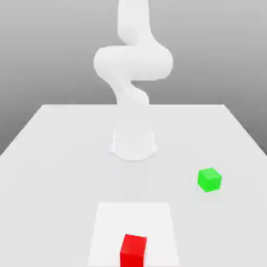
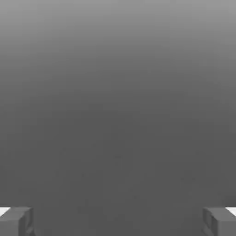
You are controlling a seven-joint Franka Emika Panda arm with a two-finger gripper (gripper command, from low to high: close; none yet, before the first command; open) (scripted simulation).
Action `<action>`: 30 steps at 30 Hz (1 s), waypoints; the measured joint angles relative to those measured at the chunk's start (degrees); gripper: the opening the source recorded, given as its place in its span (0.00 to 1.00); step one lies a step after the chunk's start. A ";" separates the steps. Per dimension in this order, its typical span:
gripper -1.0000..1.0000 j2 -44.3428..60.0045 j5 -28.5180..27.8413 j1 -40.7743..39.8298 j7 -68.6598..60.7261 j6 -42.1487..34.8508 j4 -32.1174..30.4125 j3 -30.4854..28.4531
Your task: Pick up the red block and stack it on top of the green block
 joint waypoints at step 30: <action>0.00 62.57 -2.21 -1.90 11.50 26.98 -6.15 1.64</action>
